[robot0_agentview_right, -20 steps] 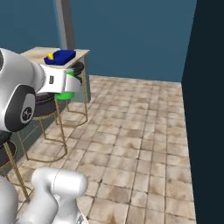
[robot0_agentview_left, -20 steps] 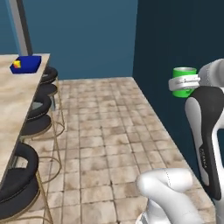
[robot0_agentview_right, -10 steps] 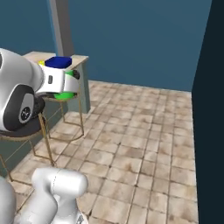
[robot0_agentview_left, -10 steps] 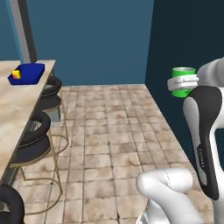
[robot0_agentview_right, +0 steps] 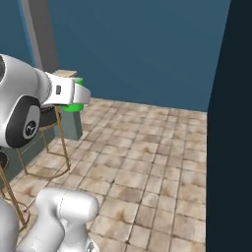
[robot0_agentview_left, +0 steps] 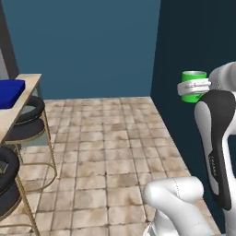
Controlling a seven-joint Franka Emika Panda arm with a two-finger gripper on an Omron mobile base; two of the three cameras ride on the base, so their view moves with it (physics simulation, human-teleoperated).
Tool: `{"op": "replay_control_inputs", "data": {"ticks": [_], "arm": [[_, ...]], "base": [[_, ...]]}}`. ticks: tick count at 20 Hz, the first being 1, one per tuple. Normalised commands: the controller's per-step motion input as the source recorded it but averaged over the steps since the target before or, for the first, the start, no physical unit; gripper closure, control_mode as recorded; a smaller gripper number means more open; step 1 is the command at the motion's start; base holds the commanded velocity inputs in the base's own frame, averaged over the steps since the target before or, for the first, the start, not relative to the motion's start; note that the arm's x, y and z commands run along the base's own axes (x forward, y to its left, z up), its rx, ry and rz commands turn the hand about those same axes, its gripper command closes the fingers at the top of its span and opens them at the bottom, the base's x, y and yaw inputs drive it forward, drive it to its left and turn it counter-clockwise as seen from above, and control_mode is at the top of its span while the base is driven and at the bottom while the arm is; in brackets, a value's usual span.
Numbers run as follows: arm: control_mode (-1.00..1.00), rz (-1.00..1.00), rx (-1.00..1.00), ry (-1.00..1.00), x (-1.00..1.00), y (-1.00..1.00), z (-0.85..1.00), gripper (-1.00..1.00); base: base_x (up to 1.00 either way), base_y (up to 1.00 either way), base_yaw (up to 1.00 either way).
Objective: There is a tray on the dining counter. Grab the cup, mug, and pitcher and place them on the tray. The pitcher may be placed next to the tray if it cannot fit the tray.
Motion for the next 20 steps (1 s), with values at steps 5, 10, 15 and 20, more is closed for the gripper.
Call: {"op": "replay_control_inputs", "data": {"ticks": [5, 10, 15, 20], "arm": [[1.0, 0.0, 0.0, 0.0, 0.0, 0.0, 0.0, 1.0], [1.0, 0.0, 0.0, 0.0, 0.0, 0.0, 0.0, 1.0], [1.0, 0.0, 0.0, 0.0, 0.0, 0.0, 0.0, 1.0], [1.0, 0.0, 0.0, 0.0, 0.0, 0.0, 0.0, 1.0]], "base": [[1.0, -0.5, 0.0], [1.0, -0.32, 0.0], [1.0, -0.3, 0.0], [1.0, -0.29, 0.0]]}}
